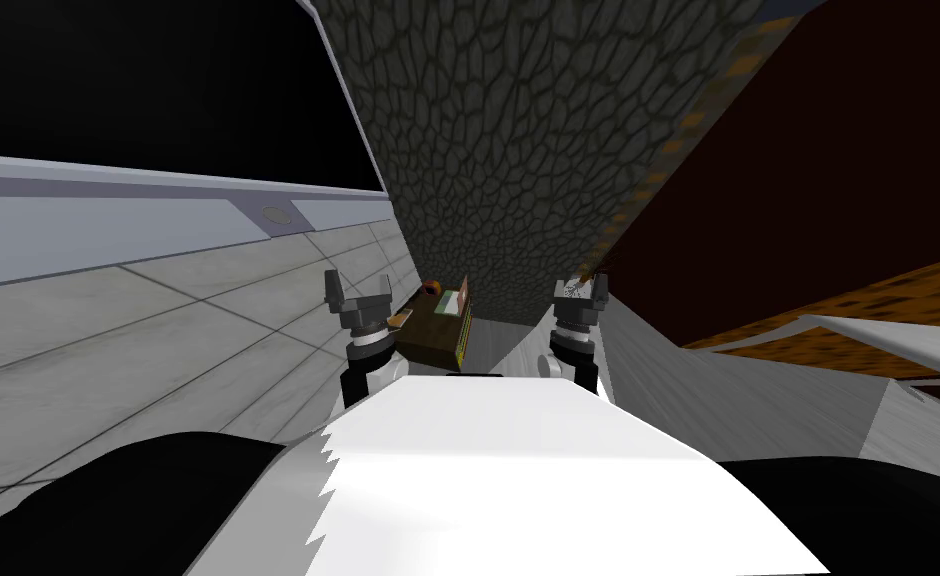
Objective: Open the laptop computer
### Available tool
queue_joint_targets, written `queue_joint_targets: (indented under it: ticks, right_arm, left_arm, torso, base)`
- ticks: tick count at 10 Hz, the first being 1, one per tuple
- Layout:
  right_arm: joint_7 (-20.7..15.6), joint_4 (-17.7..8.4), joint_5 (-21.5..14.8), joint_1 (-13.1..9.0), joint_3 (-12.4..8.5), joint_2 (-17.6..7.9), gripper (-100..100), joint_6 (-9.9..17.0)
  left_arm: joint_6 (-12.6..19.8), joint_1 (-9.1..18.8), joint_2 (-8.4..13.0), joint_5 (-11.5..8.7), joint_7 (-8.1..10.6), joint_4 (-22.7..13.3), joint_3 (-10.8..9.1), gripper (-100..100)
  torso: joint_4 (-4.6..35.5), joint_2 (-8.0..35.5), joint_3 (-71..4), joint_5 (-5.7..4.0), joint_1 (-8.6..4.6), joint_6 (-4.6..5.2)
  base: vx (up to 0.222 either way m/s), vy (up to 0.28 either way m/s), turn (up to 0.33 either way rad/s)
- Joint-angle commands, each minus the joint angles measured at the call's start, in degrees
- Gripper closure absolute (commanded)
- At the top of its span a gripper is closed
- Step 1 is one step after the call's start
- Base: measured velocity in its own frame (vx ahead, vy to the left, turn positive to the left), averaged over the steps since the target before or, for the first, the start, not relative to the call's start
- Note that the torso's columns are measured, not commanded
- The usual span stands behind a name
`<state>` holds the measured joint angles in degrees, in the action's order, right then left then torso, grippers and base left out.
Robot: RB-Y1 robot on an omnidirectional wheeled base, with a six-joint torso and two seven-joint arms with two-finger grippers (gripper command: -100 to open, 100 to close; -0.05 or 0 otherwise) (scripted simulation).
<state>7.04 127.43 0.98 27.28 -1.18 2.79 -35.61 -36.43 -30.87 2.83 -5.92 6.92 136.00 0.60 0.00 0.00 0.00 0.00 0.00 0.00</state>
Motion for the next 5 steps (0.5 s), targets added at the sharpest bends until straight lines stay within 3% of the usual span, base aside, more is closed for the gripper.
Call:
queue_joint_targets:
  ticks: [1, 5]
  right_arm:
    - [0.0, 0.0, 0.0, 0.0, 0.0, 0.0, 0, 0.0]
    - [0.0, 0.0, 0.0, 0.0, 0.0, 0.0, 0, 0.0]
  left_arm:
    - [0.0, 0.0, 0.0, 0.0, 0.0, 0.0, 0.0, 0]
    - [0.0, 0.0, 0.0, 0.0, 0.0, 0.0, 0.0, 0]
  torso:
    - [2.3, 2.3, -4.7, 0.0, 0.0, 0.0]
    - [18.5, 18.5, -36.9, 0.0, 0.0, 0.0]
  base:
    - [0.0, 0.0, 0.0]
    - [0.0, 0.0, 0.0]
